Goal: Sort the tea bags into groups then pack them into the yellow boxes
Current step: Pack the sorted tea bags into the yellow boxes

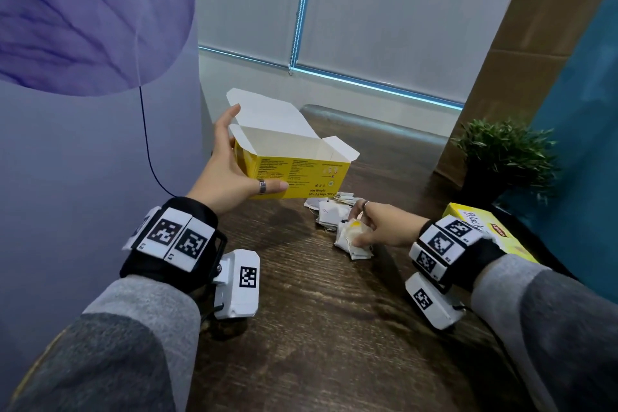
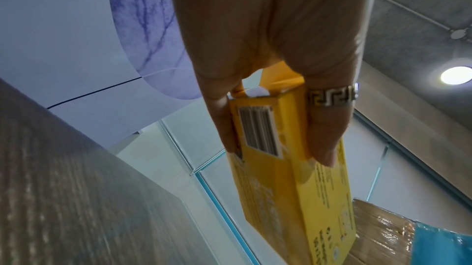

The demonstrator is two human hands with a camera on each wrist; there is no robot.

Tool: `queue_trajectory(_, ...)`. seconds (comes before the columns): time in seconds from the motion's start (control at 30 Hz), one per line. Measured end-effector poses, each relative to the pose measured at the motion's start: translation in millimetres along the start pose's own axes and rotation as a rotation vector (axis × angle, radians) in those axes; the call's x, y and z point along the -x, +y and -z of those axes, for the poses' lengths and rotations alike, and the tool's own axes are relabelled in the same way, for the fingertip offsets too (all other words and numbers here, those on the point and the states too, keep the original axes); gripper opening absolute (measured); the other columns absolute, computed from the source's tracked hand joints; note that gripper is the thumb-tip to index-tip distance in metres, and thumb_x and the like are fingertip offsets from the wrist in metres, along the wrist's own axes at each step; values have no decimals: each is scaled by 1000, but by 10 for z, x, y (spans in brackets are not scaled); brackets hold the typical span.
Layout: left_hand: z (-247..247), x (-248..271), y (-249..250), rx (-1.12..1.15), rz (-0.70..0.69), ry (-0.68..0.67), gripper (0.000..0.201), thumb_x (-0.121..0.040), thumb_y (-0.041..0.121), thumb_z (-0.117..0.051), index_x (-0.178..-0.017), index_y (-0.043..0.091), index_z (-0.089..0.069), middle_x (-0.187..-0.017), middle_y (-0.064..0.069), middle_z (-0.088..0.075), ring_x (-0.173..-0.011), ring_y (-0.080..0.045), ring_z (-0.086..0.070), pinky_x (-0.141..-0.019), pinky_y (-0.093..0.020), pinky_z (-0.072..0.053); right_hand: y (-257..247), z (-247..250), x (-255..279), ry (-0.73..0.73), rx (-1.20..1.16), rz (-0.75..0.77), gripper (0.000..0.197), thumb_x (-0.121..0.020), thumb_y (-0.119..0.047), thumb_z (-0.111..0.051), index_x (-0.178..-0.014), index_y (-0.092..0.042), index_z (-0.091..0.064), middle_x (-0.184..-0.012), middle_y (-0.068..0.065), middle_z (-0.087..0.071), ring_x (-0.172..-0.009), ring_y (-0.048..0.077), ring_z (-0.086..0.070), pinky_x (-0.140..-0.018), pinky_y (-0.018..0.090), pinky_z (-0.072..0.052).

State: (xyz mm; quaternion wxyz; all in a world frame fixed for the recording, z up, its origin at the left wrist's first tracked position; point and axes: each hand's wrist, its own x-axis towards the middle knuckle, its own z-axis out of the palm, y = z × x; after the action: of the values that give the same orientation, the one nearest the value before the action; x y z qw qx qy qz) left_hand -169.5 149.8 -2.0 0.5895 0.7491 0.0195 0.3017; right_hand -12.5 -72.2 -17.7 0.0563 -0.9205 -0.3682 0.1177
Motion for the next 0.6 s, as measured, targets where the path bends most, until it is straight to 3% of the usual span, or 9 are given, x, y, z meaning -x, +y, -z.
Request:
queue_trajectory(0.1, 1, 8, 9, -3, -1, -2, 116, -64, 1, -80, -145, 33, -3, -132, 7, -33, -124, -16, -41, -93, -25, -43, 32, 61, 26, -22, 53, 18, 28, -83, -27, -68, -76, -19, -42, -69, -10, -41, -58, 3, -36, -50, 15, -30)
queue_trajectory(0.17, 2, 12, 8, -9, -2, -1, 116, -64, 1, -80, -145, 33, -3, -133, 7, -33, -123, -15, -41, -92, -25, -43, 77, 152, 63, -81, -23, 28, 31, -82, -23, -70, -68, -21, -43, -66, -8, -45, -56, 3, -39, -53, 16, -32)
queue_trajectory(0.27, 2, 12, 14, -20, -5, -4, 116, -63, 3, -80, -145, 33, -3, -131, 10, -32, -122, -14, -40, -92, -24, -43, 159, 228, 160, -253, -230, 5, 20, -81, -21, -72, -72, -20, -54, -65, -11, -57, -55, -2, -51, -62, 18, -41)
queue_trajectory(0.33, -1, 6, 19, -26, -6, -4, 116, -64, 2, -80, -145, 32, -3, -122, 19, -36, -118, -11, -41, -87, -17, -45, 239, 205, 223, -355, -355, -2, 17, -77, -30, -74, -80, -17, -63, -74, -7, -64, -70, 5, -56, -74, 24, -43)
queue_trajectory(0.4, -11, 5, 20, -28, -9, -6, 115, -65, 0, -79, -145, 31, -3, -111, 30, -35, -114, -10, -42, -77, -6, -47, 326, 196, 281, -359, -523, -20, 54, -65, -40, -79, -101, -2, -65, -96, 11, -63, -90, 23, -54, -85, 37, -38)
queue_trajectory(0.47, -25, 1, 12, -27, -16, -11, 116, -64, -1, -79, -146, 30, -3, -109, 33, -32, -114, -10, -42, -72, -1, -46, 380, 223, 327, -340, -659, -23, 70, -60, -38, -80, -107, 10, -59, -104, 22, -59, -95, 30, -52, -87, 42, -36)
queue_trajectory(0.53, -34, 0, 4, -26, -21, -22, 116, -64, -2, -79, -146, 30, -3, -108, 33, -31, -113, -10, -42, -70, 1, -44, 385, 223, 343, -302, -712, -42, 69, -57, -36, -81, -104, 9, -60, -101, 21, -60, -89, 27, -56, -83, 36, -41)
queue_trajectory(0.6, -36, -2, 2, -27, -22, -27, 115, -65, -2, -78, -146, 30, -3, -108, 33, -31, -109, -8, -43, -69, 2, -44, 351, 166, 306, -281, -661, -61, 81, -50, -46, -86, -107, 6, -61, -99, 15, -61, -87, 23, -54, -76, 30, -40)
